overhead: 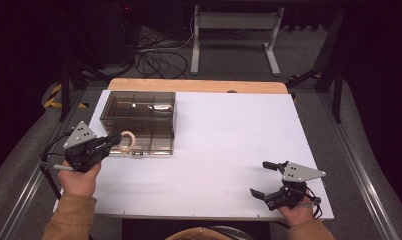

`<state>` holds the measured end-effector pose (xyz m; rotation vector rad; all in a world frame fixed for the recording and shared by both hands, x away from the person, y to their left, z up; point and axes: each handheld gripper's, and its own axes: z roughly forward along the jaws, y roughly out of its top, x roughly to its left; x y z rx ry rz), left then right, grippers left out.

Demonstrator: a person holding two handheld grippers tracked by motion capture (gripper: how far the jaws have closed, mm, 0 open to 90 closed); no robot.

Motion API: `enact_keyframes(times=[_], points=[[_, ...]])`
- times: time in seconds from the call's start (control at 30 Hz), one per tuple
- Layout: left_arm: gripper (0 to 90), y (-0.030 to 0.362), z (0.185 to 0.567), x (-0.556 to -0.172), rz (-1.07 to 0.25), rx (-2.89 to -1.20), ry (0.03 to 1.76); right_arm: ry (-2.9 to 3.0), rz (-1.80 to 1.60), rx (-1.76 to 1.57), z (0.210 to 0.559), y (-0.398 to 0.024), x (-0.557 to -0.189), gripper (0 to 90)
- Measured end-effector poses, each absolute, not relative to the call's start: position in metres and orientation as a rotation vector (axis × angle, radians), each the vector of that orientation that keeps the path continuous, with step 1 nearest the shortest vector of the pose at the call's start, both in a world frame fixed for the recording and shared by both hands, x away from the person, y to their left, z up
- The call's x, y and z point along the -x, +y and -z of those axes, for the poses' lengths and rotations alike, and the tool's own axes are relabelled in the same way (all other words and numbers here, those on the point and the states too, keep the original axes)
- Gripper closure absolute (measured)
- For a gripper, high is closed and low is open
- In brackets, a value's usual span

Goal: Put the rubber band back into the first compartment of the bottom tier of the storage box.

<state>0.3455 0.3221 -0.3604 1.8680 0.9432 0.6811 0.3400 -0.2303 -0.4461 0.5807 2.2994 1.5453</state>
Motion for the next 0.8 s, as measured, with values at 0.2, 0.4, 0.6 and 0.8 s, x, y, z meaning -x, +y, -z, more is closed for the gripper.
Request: enact_keyframes(times=[0.2, 0.4, 0.6, 0.8], points=[[83.7, 0.327, 0.360, -0.351, -0.693, -1.870, 0.968, 2.299, -1.544, -0.580, 0.446, -0.230, -0.340, 1.8], [83.7, 0.333, 0.361, -0.359, -0.698, -1.877, 1.000, 2.301, -1.545, -0.580, 0.446, -0.230, -0.340, 1.8], [83.7, 0.339, 0.361, -0.367, -0.683, -1.872, 1.028, 2.302, -1.545, -0.581, 0.446, -0.230, -0.340, 1.8], [83.7, 0.342, 0.362, -0.375, -0.696, -1.874, 1.048, 2.302, -1.545, -0.582, 0.447, -0.230, -0.341, 1.8]])
